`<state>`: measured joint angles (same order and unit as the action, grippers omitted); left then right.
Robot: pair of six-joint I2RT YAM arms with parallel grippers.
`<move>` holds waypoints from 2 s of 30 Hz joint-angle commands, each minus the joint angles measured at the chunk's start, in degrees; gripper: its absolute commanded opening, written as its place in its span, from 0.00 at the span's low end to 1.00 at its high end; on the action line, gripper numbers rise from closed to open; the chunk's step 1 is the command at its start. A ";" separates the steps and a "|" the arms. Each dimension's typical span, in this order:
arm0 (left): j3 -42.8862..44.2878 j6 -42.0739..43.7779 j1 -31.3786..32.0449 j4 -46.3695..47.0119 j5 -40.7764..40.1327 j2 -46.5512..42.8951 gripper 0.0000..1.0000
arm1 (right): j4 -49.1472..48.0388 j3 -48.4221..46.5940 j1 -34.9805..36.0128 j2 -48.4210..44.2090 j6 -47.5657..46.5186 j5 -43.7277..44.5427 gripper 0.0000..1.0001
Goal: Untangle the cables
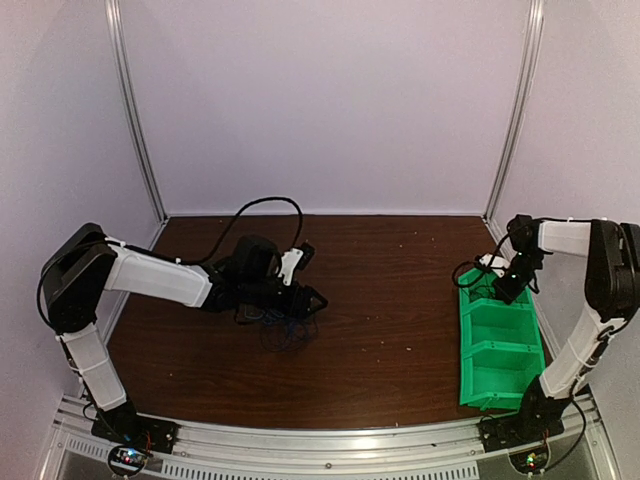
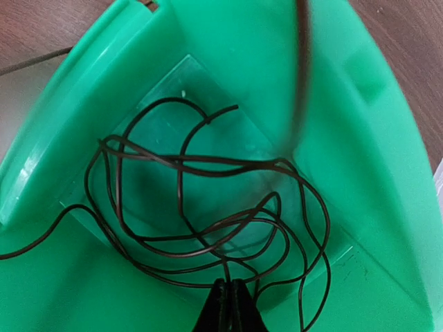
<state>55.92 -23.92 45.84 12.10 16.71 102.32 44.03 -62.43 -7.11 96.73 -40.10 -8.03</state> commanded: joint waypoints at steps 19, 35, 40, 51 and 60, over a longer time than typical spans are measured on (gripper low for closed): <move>0.12 -1.89 -0.06 4.06 1.09 1.59 0.64 | 13.08 -14.12 8.69 -3.77 4.49 -8.00 0.40; -0.66 -2.43 -0.05 4.63 1.45 2.08 0.64 | 8.48 -10.97 16.09 1.34 11.32 -2.91 0.61; -0.64 -2.71 -0.13 4.80 1.64 2.51 0.64 | 5.73 -10.52 17.80 3.26 12.36 0.22 0.56; -1.50 -2.62 -0.07 4.90 1.16 2.15 0.64 | 4.04 -10.23 19.42 4.67 13.03 4.28 0.27; -0.71 -2.58 -0.06 4.89 1.62 2.83 0.64 | 3.66 -10.77 19.42 1.23 13.16 2.92 0.00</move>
<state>55.05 -26.33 45.84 14.15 17.76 104.16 48.45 -73.06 11.92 101.01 -27.35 -5.30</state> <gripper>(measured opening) 0.637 0.016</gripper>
